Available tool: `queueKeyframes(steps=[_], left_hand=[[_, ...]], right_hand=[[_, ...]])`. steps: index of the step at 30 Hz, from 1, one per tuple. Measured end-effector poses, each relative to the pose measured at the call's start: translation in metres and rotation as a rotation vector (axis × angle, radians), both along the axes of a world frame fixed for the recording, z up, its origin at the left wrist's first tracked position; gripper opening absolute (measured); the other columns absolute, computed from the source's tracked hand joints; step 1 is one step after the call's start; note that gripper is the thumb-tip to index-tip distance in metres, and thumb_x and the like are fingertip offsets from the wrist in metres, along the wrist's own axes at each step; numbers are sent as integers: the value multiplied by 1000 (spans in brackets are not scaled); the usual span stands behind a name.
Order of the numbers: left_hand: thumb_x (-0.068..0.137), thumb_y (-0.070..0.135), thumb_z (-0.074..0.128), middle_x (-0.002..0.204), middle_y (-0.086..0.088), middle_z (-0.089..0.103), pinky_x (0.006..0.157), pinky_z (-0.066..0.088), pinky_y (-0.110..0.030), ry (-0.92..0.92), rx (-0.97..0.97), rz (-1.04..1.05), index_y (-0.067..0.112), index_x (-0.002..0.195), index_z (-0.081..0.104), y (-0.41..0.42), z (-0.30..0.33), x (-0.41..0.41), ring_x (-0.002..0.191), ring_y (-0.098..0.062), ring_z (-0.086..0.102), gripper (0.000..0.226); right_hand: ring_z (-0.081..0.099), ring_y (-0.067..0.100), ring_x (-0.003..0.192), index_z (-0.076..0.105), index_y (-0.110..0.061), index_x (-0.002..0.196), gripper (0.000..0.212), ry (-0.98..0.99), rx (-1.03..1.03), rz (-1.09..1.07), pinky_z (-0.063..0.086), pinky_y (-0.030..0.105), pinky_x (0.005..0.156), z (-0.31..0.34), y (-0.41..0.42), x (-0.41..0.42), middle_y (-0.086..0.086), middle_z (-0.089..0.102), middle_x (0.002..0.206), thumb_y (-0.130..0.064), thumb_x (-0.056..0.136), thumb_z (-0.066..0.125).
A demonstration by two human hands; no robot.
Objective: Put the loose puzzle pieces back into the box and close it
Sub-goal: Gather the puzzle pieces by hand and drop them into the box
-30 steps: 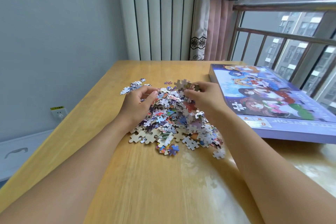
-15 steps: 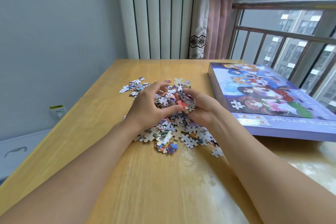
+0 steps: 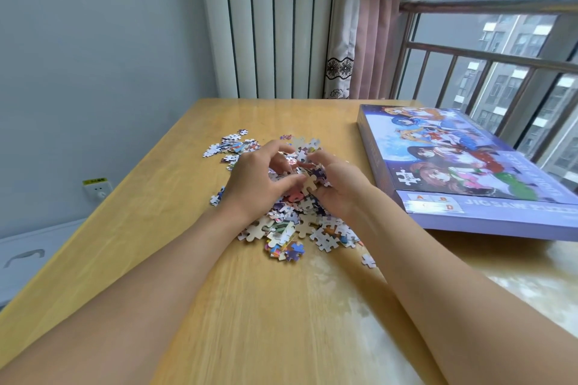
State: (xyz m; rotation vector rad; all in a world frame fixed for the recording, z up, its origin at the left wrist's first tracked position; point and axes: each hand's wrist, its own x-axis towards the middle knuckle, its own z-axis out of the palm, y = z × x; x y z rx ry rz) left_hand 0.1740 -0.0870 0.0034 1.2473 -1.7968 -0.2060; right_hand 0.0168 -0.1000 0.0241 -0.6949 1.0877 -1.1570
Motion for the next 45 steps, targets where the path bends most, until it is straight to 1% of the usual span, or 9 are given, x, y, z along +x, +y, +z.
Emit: queueKeyframes(steps=[6,11,17,23,27,30,33,38,45], left_hand=[[72,45,87,95,16,68,83,51,-20,3,56,0,28,132,59,-2,-1,2,92,-1,64,69],[69,47,88,115,14,67,86,48,-20,22,100,-4,29,150,36,-2,0,2,99,-4,64,97],[72,39,88,111,11,69,85,46,-7,2,87,-39,27,133,60,0,2,2,101,1,63,68],[59,54,90,117,17,64,83,39,-7,-110,179,-70,33,130,61,4,11,16,108,2,58,80],[62,50,90,110,13,65,96,48,-30,-197,176,-49,31,98,73,2,8,22,108,-7,58,44],[69,41,89,106,10,64,97,47,-35,-135,147,-34,31,84,75,2,5,16,108,-11,58,23],[71,39,88,104,9,63,92,46,-33,-102,158,-7,36,78,70,2,4,13,105,-13,58,19],[74,30,88,93,11,65,75,42,-18,-33,129,22,24,84,76,0,4,10,90,-6,58,16],[75,26,88,76,10,72,74,44,-6,100,73,-10,22,108,71,1,6,1,74,0,66,37]], right_hand=[[67,34,71,65,5,100,17,106,-1,25,59,41,71,-3,-3,0,20,60,95,-5,86,67],[67,39,105,76,-6,89,27,187,-10,68,57,53,91,-4,-5,2,22,62,125,-16,64,76],[70,33,104,75,-9,104,24,186,-116,157,59,46,89,-5,0,-2,13,75,108,-11,80,81],[74,29,76,66,3,114,32,157,-76,67,62,42,71,-3,0,-5,20,74,95,1,84,76],[76,29,75,58,2,128,47,135,-82,12,62,35,61,-2,0,-8,22,73,100,2,85,75],[75,35,87,69,-4,111,30,273,-146,86,62,48,79,-1,3,-8,18,75,100,-10,83,79],[73,29,89,69,-11,110,49,384,-241,243,56,49,94,2,7,-9,13,76,97,-20,67,92],[64,14,94,62,-24,108,61,684,-365,254,52,28,81,3,10,-7,-2,68,100,-3,60,93],[75,28,81,74,-9,86,35,674,-425,209,61,47,82,-4,4,-5,9,77,80,0,58,92]])
